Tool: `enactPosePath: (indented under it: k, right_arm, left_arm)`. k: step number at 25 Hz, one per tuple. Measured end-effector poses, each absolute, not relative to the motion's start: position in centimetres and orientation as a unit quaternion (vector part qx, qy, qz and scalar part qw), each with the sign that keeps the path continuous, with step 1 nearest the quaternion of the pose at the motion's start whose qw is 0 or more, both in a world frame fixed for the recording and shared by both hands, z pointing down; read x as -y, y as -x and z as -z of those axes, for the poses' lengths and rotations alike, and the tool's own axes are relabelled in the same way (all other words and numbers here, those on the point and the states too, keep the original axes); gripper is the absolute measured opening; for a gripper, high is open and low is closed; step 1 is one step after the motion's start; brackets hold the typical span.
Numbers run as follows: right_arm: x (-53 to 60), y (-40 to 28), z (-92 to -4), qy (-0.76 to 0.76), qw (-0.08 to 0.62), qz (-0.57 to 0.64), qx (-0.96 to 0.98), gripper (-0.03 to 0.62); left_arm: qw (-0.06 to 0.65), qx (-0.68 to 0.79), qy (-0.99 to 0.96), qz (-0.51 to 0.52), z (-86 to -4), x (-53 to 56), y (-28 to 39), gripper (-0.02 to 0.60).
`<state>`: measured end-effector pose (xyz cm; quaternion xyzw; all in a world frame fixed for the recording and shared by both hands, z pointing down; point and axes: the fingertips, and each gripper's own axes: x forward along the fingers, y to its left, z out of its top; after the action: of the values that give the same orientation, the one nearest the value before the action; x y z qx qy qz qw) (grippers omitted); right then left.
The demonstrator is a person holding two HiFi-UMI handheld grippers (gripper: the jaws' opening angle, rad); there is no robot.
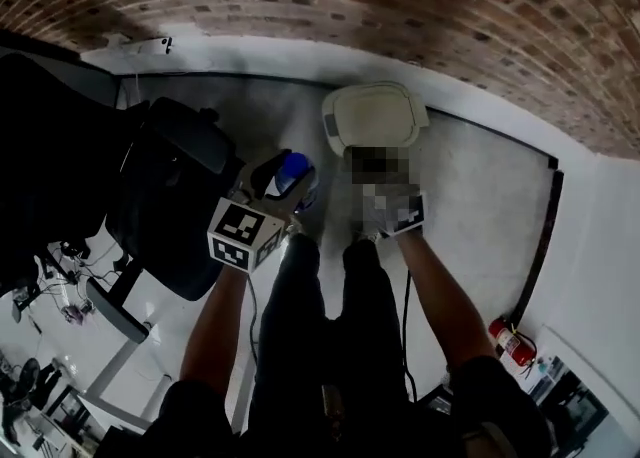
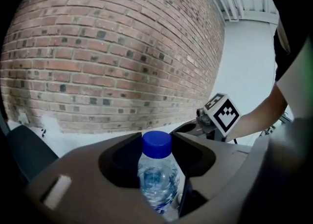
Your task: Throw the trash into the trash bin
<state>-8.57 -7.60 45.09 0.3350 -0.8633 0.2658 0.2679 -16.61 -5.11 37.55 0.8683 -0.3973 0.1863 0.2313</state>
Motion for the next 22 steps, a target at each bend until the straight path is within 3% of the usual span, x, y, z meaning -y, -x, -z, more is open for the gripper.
enactPosePath:
  k: [6,11,16,22]
  right_arm:
    - [9.2,9.5,-57.0,-0.39,0.279,-0.283,0.83,0.003]
    - [11.3,10.1,-63.0,-0.432,0.275,-0.284,0.81,0.003]
    - [13.0,11.4,-67.3,-0.476,0.287,-0.292,0.779,0.003]
    - [13.7,11.3,-70.1,-0.51,0.347,-0.266,0.741,0.003]
  left_arm:
    - [0.219,0.384,-0.871,-0.215,-46.0,6.7,16.6,0.198]
    - [0.264,0.385,-0.856,-0.223,-51.5,6.1,17.8,0.197]
    - [0.274,0.384,-0.853,-0.223,-53.9,6.7,19.4,0.196]
    - [0.262,0.382,-0.858,-0.223,-54.8,7.1,20.8,0.196]
